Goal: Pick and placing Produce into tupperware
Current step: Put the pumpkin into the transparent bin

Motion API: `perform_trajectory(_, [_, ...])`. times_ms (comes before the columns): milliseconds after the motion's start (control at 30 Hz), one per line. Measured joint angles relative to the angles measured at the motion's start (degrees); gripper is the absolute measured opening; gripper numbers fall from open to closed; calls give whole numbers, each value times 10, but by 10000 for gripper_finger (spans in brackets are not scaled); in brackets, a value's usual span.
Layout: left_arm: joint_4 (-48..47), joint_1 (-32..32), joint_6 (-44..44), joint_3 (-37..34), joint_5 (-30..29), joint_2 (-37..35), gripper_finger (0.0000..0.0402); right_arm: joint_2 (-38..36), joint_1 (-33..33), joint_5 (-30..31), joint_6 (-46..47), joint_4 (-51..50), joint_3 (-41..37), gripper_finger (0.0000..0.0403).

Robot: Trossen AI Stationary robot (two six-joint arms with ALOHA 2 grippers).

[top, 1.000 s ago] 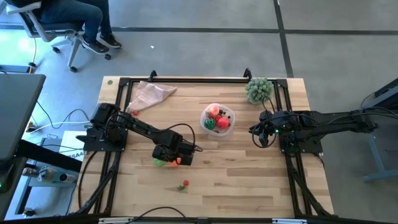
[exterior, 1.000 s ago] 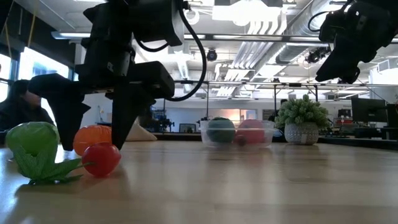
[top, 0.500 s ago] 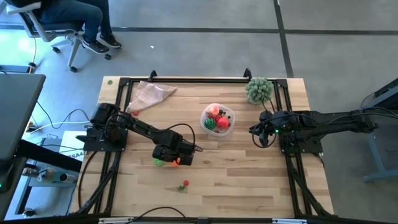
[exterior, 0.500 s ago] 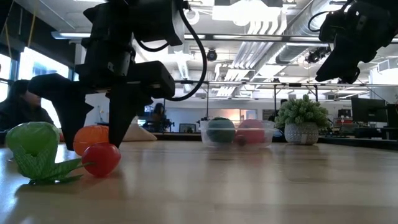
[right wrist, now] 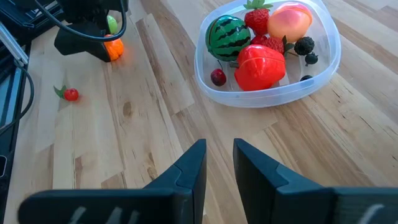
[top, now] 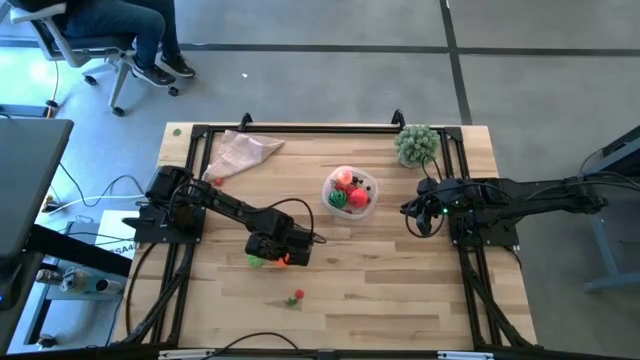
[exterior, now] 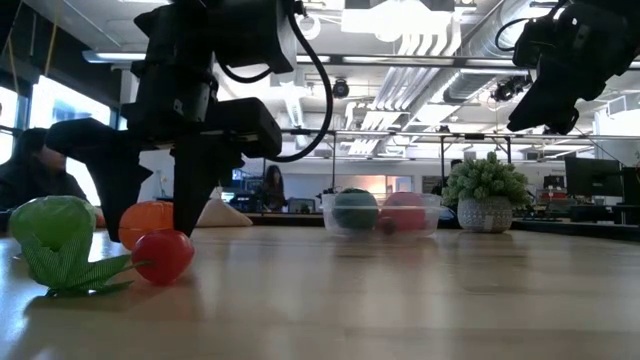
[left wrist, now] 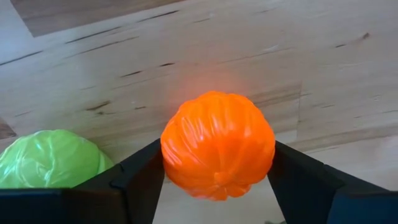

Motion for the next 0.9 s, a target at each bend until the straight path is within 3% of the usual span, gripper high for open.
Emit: perform_trajectory(900, [0, 0, 0, 0, -3, 0, 238, 0, 0, 0, 0, 0, 0, 71])
